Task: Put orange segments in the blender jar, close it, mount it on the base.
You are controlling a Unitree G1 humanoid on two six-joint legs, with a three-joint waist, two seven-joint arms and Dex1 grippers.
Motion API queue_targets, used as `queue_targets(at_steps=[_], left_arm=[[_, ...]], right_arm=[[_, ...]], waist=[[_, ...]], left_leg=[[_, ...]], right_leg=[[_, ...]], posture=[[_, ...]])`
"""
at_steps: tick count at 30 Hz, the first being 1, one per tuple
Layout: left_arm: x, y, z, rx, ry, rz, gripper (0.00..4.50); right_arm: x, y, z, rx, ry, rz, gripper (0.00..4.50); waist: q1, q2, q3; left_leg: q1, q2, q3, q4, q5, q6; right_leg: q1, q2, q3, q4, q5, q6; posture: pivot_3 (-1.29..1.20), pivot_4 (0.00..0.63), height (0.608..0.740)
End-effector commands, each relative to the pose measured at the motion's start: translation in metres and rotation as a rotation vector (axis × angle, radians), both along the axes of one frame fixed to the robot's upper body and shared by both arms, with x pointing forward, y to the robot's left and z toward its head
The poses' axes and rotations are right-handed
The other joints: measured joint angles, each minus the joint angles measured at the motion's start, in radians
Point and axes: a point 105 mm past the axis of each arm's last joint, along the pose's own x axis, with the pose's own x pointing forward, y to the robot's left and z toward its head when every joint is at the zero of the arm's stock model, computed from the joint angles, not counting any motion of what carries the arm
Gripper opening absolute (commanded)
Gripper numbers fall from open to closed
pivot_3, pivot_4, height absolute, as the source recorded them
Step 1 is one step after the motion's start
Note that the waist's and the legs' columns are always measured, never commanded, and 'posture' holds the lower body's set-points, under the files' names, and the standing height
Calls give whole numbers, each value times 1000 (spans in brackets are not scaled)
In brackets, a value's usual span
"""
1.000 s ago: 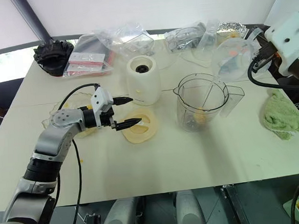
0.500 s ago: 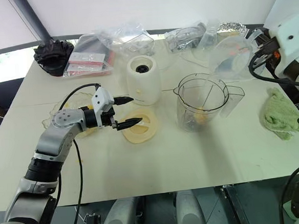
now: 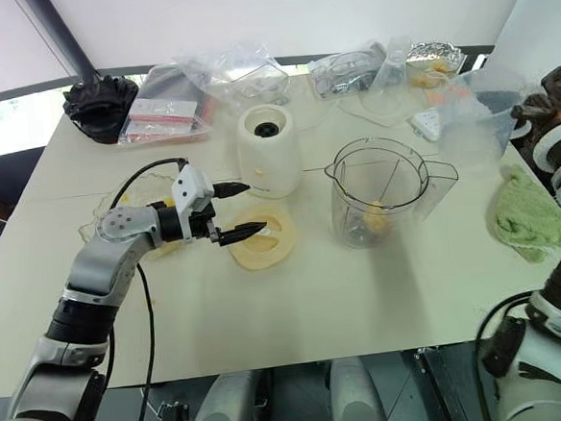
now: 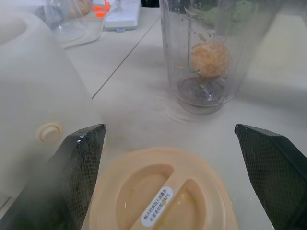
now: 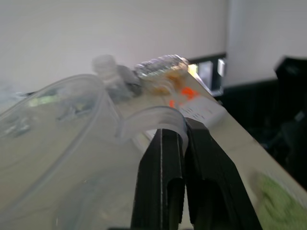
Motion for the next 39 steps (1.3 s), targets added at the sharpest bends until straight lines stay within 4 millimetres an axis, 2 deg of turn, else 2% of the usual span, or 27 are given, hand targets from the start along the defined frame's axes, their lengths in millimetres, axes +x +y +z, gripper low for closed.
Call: queue_targets(at_steps=[1, 7, 13, 19, 23, 30, 31, 33, 39], left_arm=[[-2, 3, 14, -6, -56, 6, 4500], [-1, 7, 19, -3, -71, 22, 4500], [-4, 10, 21, 0, -70, 36, 4500], [-13, 15, 21, 15, -52, 52, 4500], [-16, 18, 22, 16, -36, 63, 4500], [-19, 11, 23, 0, -30, 56, 4500], [-20, 10, 23, 0, -29, 55, 4500], [-21, 8, 22, -2, -27, 51, 4500], [-24, 5, 20, -10, -21, 48, 4500]], right_arm=[[-1, -11, 3, 43, -82, -66, 69], [19, -21, -36, 124, -73, -125, 69], [27, -36, -63, 127, -65, -176, 69], [26, -52, -94, 151, -62, -246, 69], [26, -50, -105, 140, -34, -241, 69], [19, -48, -127, 123, 19, -234, 69], [18, -47, -130, 125, 24, -231, 655], [17, -46, -134, 121, 37, -223, 1380], [7, -50, -146, 84, 91, -232, 4438]], waist=[[-2, 0, 0], [-6, 0, 0], [-8, 0, 0], [-9, 0, 0], [-10, 0, 0], [-10, 0, 0], [-10, 0, 0], [-10, 0, 0], [-14, 0, 0]], left_leg=[[0, 0, 0, 0, 0, 0], [1, 0, 3, 0, 0, 0], [1, -1, 4, 0, 0, 0], [1, -1, 4, 0, 0, 0], [1, 0, 4, 0, 0, 0], [1, 0, 4, 0, 0, 0], [2, 0, 4, 0, 0, 0], [2, 0, 4, 0, 0, 0], [2, 0, 4, 0, 0, 0]], right_leg=[[0, 0, 0, 0, 0, 0], [0, 1, 0, 2, 0, 0], [0, 1, 0, 2, 0, 0], [0, 1, 0, 2, 0, 0], [0, 1, 0, 2, 0, 0], [0, 2, 0, 2, 0, 0], [1, 2, 0, 2, 0, 0], [1, 2, 0, 2, 0, 0], [1, 2, 1, 2, 0, 0]], posture=[[0, 150, 740], [0, 150, 740], [0, 150, 740], [0, 150, 740], [0, 150, 740], [0, 150, 740], [0, 150, 740], [0, 150, 740], [0, 150, 740]])
